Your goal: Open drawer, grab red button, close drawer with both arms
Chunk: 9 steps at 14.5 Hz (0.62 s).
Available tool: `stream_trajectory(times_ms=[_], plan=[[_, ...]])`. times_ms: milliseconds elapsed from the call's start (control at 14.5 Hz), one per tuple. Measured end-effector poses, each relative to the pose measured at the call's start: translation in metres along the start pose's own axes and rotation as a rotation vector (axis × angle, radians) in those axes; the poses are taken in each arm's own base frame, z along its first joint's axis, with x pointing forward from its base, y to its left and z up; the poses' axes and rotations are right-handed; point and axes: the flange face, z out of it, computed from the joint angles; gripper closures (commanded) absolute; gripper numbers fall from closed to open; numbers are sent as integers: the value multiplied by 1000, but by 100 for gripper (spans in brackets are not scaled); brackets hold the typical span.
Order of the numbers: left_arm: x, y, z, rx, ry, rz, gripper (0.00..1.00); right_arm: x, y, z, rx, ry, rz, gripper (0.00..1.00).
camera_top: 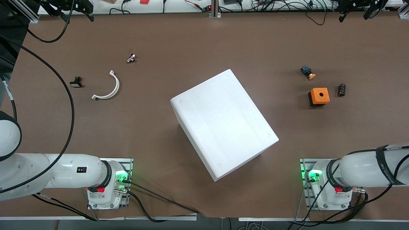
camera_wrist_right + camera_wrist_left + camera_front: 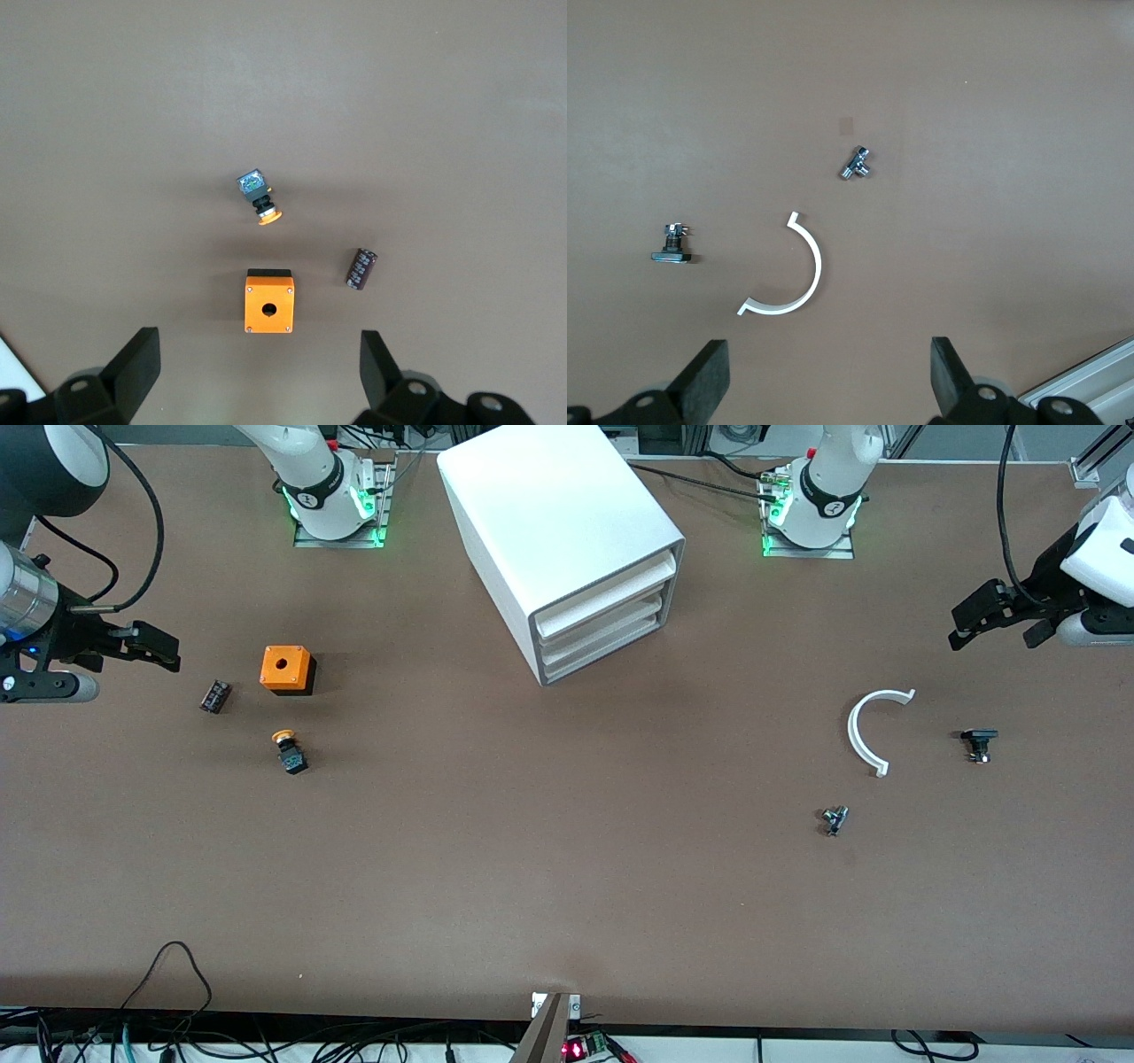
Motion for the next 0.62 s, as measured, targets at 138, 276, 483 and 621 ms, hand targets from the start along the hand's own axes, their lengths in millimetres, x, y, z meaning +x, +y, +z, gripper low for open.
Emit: stream_trajectory(times_ms=[138, 276, 483, 621], plan=[[0, 0, 0, 0, 0, 0, 0, 0, 1, 0, 0, 0, 4, 0], [1, 0, -4, 0, 5, 0, 0, 0, 2, 0, 0, 2, 7, 0], [5, 1, 4, 1, -16, 1, 0, 1, 3, -8, 18, 26, 17, 0], [10, 2, 17, 3, -44, 3, 0, 0, 8, -16, 40, 44, 30, 0]])
